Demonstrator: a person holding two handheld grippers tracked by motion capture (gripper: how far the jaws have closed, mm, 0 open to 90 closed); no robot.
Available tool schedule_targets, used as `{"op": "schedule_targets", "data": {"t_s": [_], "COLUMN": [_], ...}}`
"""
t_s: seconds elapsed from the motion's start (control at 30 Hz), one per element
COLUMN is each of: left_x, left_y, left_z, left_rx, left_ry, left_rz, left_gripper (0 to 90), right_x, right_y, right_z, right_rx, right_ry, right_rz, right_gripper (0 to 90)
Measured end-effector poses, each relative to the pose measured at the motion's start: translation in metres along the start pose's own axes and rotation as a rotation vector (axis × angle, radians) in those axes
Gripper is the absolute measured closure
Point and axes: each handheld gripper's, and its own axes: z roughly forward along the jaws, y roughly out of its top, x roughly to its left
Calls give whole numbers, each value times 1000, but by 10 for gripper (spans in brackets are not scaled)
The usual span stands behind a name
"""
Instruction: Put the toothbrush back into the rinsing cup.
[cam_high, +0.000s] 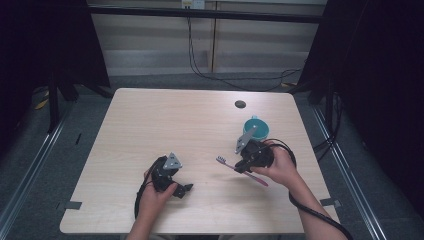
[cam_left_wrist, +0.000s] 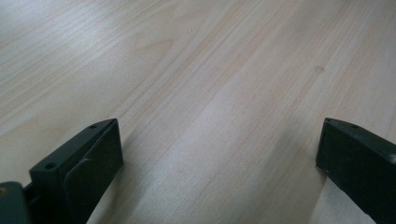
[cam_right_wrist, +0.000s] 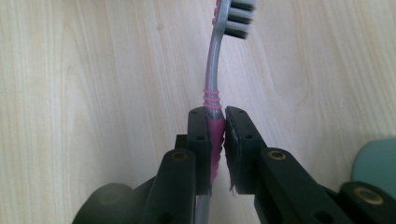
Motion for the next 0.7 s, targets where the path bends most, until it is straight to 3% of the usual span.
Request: {"op": "schedule_targets", "data": {"t_s": [0.17,0.47,0.7], "left_x": [0,0,0], "left_y": [0,0,0], "left_z": [0,0,0], "left_rx": [-1,-2,0], "left_ry": [0,2,1], "left_rz": [-4,-5,-5], "left_gripper": [3,2,3], "right_x": [-2,-8,-9], "right_y": [-2,-8,-10], "right_z": [-5,-20,-28], "right_rx": [-42,-158,-206], "right_ry": [-12,-16,-22], "right_rz": [7,75,120], "right_gripper": [812,812,812]}}
